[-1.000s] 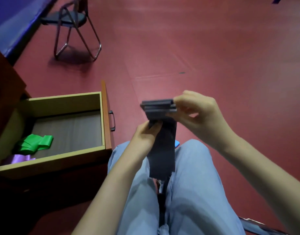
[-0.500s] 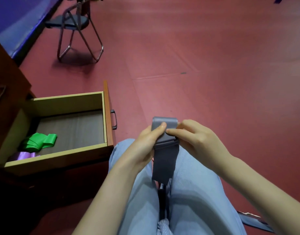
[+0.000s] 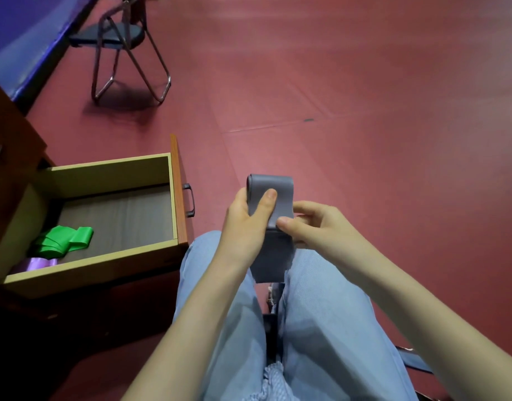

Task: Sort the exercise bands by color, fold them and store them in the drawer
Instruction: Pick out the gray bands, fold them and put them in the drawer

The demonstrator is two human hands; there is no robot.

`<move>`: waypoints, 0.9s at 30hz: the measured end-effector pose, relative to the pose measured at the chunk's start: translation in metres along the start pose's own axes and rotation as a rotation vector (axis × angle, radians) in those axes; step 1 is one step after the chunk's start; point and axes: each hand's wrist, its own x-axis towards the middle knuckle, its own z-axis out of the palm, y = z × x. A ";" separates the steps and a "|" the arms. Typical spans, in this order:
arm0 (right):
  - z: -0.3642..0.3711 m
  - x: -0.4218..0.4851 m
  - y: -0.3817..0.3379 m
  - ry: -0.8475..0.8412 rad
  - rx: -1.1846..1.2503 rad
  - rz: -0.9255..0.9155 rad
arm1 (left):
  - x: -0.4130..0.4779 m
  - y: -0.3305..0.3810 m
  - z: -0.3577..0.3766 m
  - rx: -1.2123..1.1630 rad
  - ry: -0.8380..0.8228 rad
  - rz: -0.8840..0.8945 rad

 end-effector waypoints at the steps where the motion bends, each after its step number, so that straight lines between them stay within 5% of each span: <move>1: -0.001 0.001 0.000 0.001 0.011 -0.008 | 0.000 0.001 0.000 -0.001 -0.005 0.012; 12: -0.014 0.007 -0.002 0.203 0.217 -0.175 | -0.005 -0.005 -0.008 -0.097 -0.289 -0.243; 20: -0.008 0.006 -0.004 0.260 0.149 -0.341 | -0.006 -0.001 0.000 0.008 -0.059 -0.116; 27: -0.003 0.009 0.006 0.347 -0.043 -0.525 | -0.002 0.002 -0.004 -0.120 -0.202 -0.430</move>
